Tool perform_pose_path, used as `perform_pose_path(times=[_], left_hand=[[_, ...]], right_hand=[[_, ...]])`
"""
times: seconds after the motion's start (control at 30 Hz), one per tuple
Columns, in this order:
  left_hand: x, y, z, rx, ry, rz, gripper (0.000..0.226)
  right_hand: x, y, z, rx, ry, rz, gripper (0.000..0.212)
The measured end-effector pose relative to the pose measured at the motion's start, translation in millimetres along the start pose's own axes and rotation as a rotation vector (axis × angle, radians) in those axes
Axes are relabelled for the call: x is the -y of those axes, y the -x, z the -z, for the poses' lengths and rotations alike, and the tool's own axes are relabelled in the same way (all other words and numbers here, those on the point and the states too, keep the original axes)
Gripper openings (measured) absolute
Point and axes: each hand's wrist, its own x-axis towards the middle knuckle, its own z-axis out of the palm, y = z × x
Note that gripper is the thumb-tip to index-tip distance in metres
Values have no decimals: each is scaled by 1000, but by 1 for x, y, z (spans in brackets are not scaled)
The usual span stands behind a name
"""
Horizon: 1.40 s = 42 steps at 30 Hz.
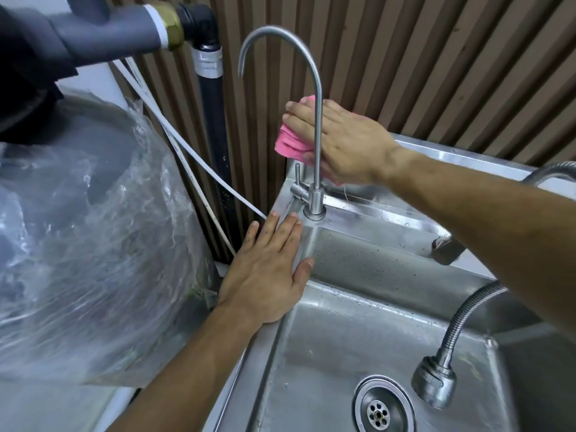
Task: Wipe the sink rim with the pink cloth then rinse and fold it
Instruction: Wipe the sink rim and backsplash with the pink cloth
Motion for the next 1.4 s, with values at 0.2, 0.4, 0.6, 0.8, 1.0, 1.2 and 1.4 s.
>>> perform_pose_path(times=[0.2, 0.4, 0.6, 0.8, 1.0, 1.2, 1.4], left_hand=[[0, 3, 3, 23, 9, -11, 72], [-3, 3, 4, -8, -10, 3, 73], [1, 1, 2, 3, 37, -7, 72], [0, 4, 4, 16, 21, -13, 77], [-3, 1, 5, -6, 16, -2, 74], [0, 1, 0, -18, 54, -11, 78], [-1, 1, -2, -19, 14, 2, 78]], right_hand=[[11, 42, -11, -55, -9, -120, 60], [8, 4, -11, -39, 107, 46, 58], [4, 13, -16, 11, 225, 162, 60], [30, 94, -22, -78, 109, -376, 57], [62, 69, -36, -273, -86, -769, 60], [54, 50, -37, -301, -31, -623, 53], [48, 97, -42, -493, -122, -1319, 51]])
